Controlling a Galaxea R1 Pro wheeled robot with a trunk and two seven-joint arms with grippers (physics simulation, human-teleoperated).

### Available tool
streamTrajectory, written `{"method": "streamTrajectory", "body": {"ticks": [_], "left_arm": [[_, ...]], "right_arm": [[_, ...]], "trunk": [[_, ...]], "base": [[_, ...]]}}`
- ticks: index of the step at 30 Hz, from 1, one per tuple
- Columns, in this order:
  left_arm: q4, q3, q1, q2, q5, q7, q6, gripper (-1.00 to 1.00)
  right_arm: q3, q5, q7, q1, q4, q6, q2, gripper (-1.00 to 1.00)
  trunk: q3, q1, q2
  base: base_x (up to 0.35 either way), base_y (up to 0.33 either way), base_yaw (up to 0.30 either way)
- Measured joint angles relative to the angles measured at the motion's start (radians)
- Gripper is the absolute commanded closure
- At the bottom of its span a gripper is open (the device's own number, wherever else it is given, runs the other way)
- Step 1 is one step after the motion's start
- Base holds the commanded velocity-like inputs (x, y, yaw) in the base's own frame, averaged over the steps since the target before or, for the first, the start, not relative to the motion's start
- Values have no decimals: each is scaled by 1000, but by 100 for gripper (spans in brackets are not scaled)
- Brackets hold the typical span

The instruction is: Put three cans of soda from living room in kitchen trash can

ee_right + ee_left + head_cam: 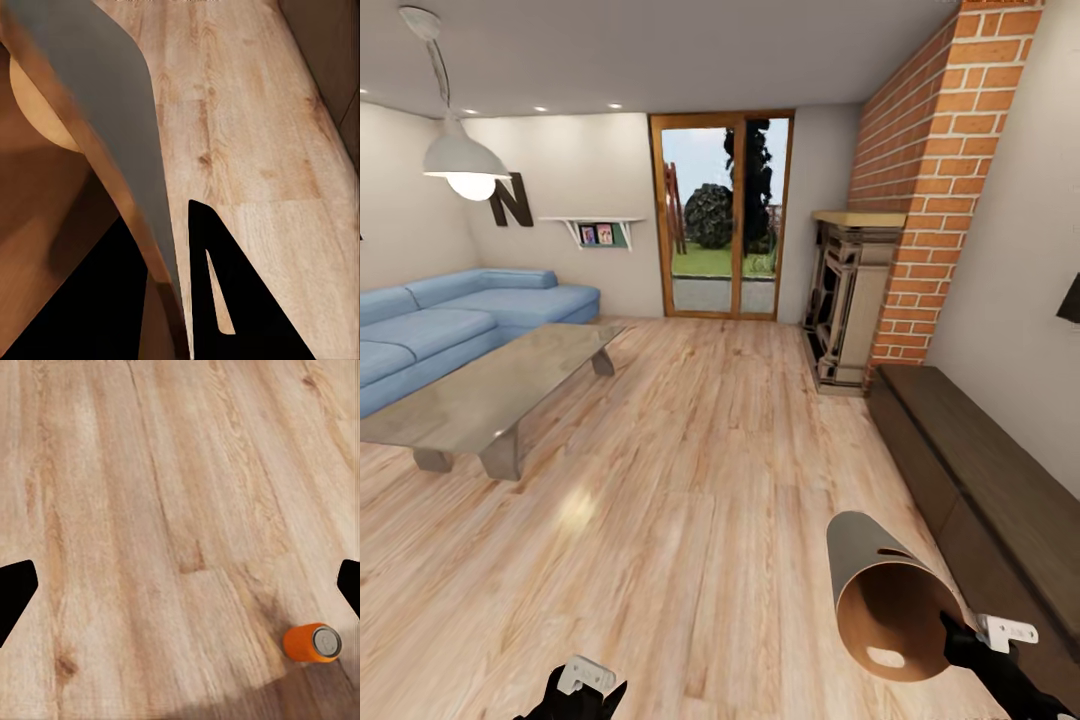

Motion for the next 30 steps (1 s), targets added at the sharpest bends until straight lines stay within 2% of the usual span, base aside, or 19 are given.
{"method": "streamTrajectory", "body": {"ticks": [19, 25, 29, 30], "left_arm": [[0, -1, 0, 0, -1, 26, 3, -100], [18, -2, -1, -1, -1, 24, 3, -100], [26, -9, -2, -26, -3, 19, 38, -100], [28, -51, -2, -49, -3, 20, 99, -100]], "right_arm": [[-1, 1, -1, 0, 1, 1, 0, 100], [-1, 2, 0, 0, 1, 2, 0, 100], [0, 4, 1, 0, 1, 2, 0, 100], [0, 3, 1, 0, 1, 2, 0, 100]], "trunk": [[18, 0, 0], [19, 0, 0], [19, 0, 0], [19, 0, 0]], "base": [[-36, -255, -155], [167, -84, -15], [277, -15, -1], [125, -3, 0]]}}
